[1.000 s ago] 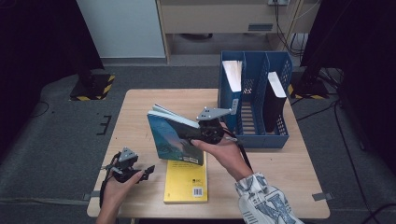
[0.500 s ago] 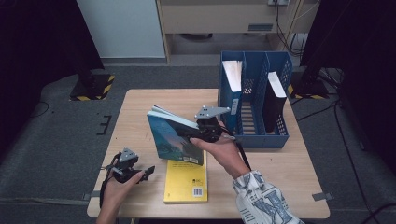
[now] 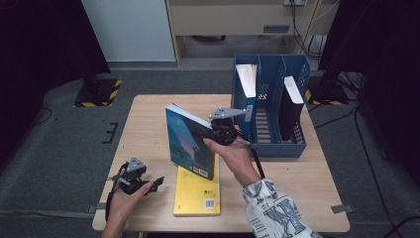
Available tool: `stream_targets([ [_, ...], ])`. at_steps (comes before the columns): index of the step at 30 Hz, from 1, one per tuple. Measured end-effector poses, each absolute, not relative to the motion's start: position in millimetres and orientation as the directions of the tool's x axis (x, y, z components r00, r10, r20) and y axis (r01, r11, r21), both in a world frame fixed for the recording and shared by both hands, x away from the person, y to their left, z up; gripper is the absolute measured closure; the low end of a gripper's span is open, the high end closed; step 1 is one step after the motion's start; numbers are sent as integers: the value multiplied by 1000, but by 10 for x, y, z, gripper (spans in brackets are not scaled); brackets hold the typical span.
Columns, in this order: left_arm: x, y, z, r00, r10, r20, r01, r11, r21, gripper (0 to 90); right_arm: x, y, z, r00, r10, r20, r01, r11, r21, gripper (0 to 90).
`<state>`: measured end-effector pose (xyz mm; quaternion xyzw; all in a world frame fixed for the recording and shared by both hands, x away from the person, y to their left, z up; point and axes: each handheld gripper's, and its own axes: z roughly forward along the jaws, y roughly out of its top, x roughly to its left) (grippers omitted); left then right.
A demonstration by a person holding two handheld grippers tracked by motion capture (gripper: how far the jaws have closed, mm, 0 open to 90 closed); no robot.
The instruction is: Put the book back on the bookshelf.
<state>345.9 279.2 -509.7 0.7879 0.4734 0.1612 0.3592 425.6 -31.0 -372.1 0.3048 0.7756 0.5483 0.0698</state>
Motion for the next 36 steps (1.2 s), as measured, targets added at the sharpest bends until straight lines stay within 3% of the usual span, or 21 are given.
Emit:
stream_targets([
  [11,3469,2820,-5121,497,863,-92,642,-294,708,120,4253,-374,-3628,-773,579,260,438,191,879,738],
  [36,3491,2840,-5177,489,869,-79,663,-311,681,105,3971,-1170,-3604,-709,637,302,475,115,873,737],
])
